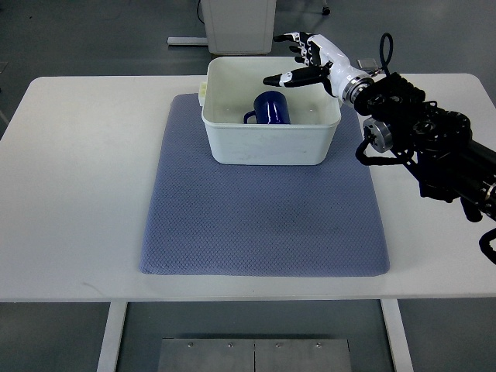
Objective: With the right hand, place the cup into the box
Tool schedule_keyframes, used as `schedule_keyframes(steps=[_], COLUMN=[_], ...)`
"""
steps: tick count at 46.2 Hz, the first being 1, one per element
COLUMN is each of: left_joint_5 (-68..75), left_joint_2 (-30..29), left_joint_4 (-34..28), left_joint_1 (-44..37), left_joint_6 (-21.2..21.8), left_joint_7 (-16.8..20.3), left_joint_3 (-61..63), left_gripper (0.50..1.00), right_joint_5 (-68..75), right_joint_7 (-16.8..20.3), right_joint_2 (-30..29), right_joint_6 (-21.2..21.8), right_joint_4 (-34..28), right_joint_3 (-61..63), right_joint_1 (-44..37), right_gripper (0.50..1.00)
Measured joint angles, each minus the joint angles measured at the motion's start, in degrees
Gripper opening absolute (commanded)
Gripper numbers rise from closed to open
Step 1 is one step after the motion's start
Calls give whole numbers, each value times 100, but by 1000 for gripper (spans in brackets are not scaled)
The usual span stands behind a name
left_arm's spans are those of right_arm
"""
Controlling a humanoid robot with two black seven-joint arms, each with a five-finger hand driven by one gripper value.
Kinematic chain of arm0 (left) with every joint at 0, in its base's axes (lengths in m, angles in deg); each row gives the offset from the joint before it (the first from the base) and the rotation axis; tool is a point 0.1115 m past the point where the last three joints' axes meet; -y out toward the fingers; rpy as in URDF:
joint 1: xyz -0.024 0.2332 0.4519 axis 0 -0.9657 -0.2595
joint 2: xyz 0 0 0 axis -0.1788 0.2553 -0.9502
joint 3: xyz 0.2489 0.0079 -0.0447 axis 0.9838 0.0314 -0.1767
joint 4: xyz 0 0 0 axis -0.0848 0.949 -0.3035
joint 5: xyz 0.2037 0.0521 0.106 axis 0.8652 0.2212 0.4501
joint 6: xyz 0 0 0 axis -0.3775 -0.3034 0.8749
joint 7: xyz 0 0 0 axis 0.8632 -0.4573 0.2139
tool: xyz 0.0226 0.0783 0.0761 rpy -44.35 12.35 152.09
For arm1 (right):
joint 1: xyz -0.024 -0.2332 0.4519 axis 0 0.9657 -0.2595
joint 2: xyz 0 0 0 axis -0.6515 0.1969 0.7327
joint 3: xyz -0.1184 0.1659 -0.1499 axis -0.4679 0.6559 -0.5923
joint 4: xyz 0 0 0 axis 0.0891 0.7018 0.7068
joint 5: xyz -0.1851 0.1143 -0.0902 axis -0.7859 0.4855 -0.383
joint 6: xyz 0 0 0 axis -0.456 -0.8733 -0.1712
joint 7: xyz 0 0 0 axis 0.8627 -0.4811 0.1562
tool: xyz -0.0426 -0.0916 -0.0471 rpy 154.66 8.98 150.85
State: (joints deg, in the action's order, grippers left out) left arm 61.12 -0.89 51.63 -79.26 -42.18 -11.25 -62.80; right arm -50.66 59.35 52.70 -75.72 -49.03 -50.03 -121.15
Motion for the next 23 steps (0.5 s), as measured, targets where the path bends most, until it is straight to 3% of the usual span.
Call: schedule_keyframes(steps=[23], left_joint_5=[0], left_joint_2=[0], left_joint_4=[3], left_joint_1=[0], left_joint_6=[0], left_joint_7=[-1], left_joint_3=[-1], left_gripper=[1000], right_joint_5=[7], right_joint_7=[1], right_joint_2=[396], right_joint_6=[10], right_joint_4=[8], right_joint_3=[167], right_joint_1=[-19], right_gripper=[1000])
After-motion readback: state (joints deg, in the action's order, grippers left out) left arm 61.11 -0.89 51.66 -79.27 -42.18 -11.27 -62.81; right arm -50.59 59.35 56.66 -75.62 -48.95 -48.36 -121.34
